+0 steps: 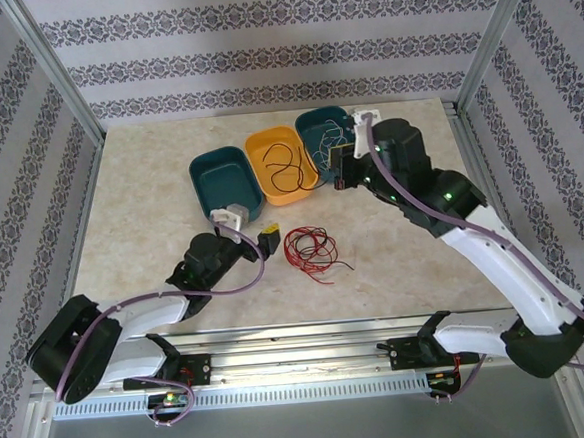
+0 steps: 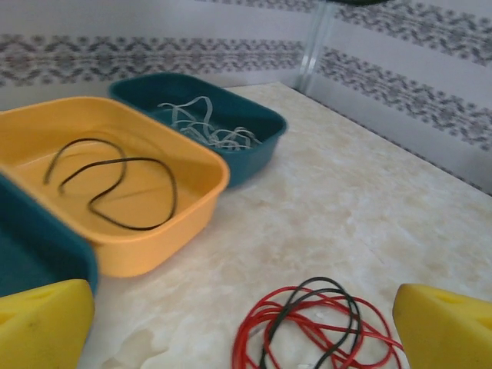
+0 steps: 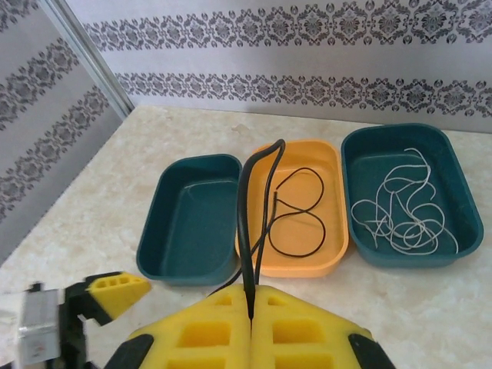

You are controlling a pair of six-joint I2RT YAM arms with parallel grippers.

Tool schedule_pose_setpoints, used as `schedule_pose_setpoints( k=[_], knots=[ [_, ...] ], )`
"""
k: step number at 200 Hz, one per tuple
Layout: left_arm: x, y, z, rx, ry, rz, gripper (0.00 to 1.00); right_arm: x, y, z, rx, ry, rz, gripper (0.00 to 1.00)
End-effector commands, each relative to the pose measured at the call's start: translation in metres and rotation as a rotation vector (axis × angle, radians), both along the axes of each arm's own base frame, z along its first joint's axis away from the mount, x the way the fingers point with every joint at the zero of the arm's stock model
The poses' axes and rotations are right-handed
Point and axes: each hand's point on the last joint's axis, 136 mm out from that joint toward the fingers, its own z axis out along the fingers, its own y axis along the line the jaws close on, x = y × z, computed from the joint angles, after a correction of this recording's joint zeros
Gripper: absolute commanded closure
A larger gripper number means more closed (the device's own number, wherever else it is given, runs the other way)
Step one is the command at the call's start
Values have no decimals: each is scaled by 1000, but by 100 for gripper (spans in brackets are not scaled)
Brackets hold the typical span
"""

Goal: Untangle the cables

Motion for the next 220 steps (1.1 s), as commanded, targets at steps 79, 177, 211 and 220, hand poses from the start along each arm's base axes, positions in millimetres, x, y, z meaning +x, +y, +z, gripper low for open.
schedule_pose_setpoints(
  k=[79,177,211,220],
  knots=[
    [-14,93,10,10,70,409,1,116,48,-43,-54,53,12,98],
    [-20,106,-5,-12,129,444,1,215,91,-128,-34,182,37,100],
    [-19,106,-7,-12,133,445,1,228,99,-152,-17,221,43,100],
    [-19,106,-7,-14,134,445,1,230,99,-159,-15,236,41,100]
  ],
)
